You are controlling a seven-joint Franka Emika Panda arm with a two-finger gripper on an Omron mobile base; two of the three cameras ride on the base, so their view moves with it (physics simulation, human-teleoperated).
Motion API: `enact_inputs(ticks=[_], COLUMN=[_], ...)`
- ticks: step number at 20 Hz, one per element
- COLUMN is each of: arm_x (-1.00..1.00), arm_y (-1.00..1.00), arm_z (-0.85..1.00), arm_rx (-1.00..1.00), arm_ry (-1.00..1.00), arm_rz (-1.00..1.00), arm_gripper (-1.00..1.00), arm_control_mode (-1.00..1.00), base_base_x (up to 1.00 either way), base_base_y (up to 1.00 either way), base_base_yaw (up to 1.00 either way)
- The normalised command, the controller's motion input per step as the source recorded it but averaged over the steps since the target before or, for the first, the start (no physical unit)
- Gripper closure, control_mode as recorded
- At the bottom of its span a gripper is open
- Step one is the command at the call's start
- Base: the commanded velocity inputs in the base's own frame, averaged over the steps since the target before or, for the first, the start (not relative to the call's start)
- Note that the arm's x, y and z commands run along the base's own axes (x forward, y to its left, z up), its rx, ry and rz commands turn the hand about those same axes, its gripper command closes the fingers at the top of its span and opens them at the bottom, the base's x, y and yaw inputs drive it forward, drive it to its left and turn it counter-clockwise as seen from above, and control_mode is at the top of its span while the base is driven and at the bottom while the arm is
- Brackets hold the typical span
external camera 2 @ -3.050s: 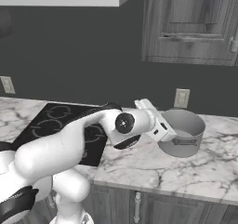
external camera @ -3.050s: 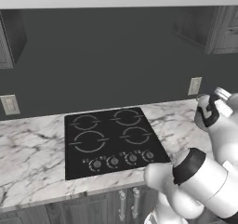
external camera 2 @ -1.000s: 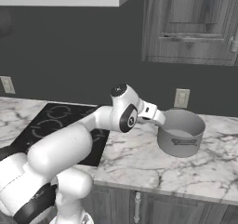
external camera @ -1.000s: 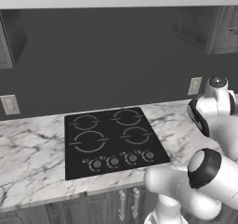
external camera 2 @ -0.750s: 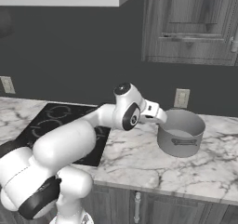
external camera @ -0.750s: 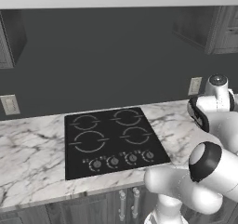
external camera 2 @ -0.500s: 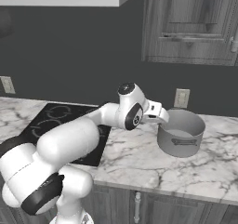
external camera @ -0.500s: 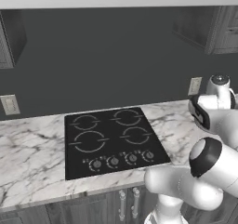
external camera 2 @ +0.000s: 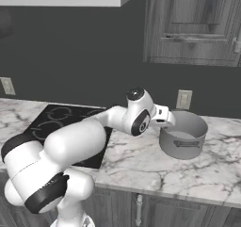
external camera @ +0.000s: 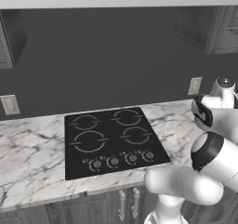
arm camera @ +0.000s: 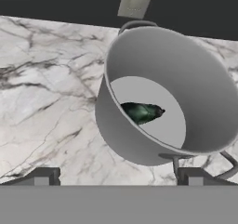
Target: Turn on the sink faucet. Then move the eggplant from the counter to the sink. Turn off the sink. Move the vegetable from the sink to the pot next to the stove. Finally move the pot to the rear left burner.
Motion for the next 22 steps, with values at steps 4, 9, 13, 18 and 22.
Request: enact_inputs(ticks=[4, 9, 13, 18, 22], arm_x=[0.07, 0.12, 0.15, 0.11, 0.03], arm_y=[-0.09, -0.07, -0.11, -0.15, 0.0], arm_z=[-0.17, -0.15, -0.17, -0.17, -0.2], arm_rx=[0.0, 0.0, 0.0, 0.0, 0.0], arm_ry=[0.01, 0.02, 0.04, 0.02, 0.0], arm_rz=[0.07, 0.06, 0.05, 0.05, 0.03], arm_gripper=[-1.0, -1.0, -1.0, -1.0, -1.0], arm_control_mode=[-1.0, -1.0, -1.0, -1.0, -1.0], base_base_x=[0.0, 0.0, 0.0, 0.0, 0.0], base_base_y=[0.0, 0.0, 0.0, 0.0, 0.0], base_base_yaw=[0.0, 0.0, 0.0, 0.0, 0.0])
